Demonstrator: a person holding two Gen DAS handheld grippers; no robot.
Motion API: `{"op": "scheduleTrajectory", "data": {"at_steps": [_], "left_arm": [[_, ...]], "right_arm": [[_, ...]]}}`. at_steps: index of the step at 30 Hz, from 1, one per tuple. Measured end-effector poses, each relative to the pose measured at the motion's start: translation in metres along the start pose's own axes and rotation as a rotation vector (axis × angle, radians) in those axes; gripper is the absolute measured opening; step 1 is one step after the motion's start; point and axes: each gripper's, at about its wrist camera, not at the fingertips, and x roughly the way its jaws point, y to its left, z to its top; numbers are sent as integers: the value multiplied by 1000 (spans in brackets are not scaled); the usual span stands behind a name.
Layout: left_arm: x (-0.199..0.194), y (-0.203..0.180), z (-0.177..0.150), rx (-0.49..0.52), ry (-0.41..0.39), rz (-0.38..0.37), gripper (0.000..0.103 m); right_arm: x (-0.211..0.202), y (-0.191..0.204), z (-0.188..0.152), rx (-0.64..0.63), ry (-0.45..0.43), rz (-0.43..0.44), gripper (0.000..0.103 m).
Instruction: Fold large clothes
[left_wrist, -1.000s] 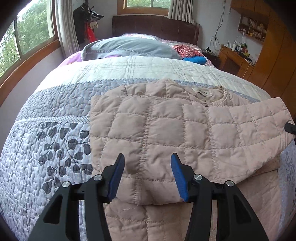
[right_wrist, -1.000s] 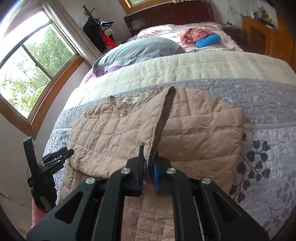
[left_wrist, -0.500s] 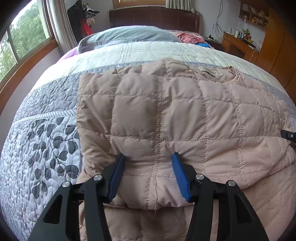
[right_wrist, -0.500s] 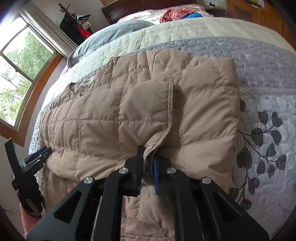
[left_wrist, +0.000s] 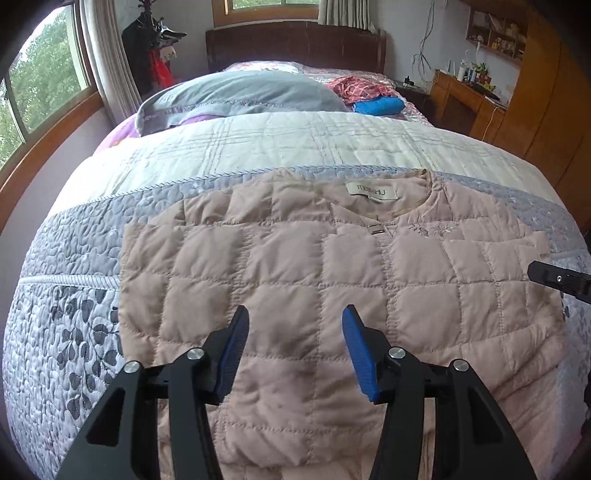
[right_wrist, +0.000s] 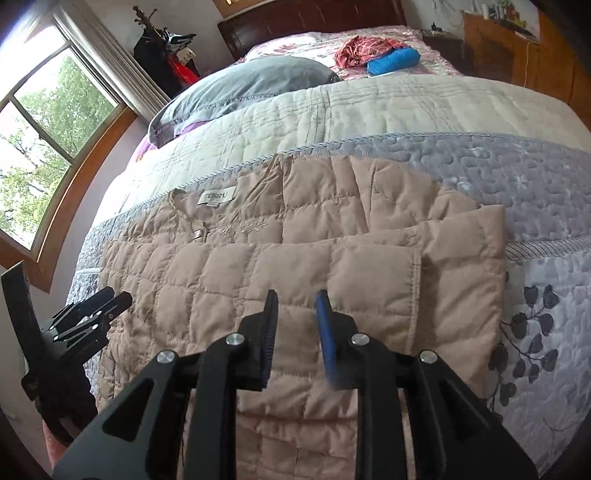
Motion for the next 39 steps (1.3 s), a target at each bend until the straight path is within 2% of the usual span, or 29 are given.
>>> {"op": "scheduleTrajectory", "data": {"at_steps": [3,6,10,13,16,20,22,26,34,39], "left_arm": [[28,2,8,-19,58,5,55],[42,8,10,-68,91,-15,56],[25,11,3,-65,70,-17,55],[-1,10,-13,-50,37,-65,55],[-16,2,-32,-13,13,-68,55],[-13,-8,-46,21,27,-67,55],[-3,-12,-49,42,35,-30,56],[12,-17,-54,72,43,-8,59],[16,-23,-59,81,23,23,59],[14,-19,-53,65,49,-7,59]], "right_arm": [[27,-8,8,26,37,-41,20],[41,-18,7,61,63,-16,18],[18,-14,-3,34,29,13,22],[-7,-2,-21,-16,14,65,22],[-17,13,-38,-71,16,80,22],[-13,24,-54,-101,45,85,22],[-6,24,-55,-100,54,62,22],[14,15,-59,-75,90,52,19],[30,19,-67,-127,62,-3,17],[28,18,-64,-119,56,5,19]]}}
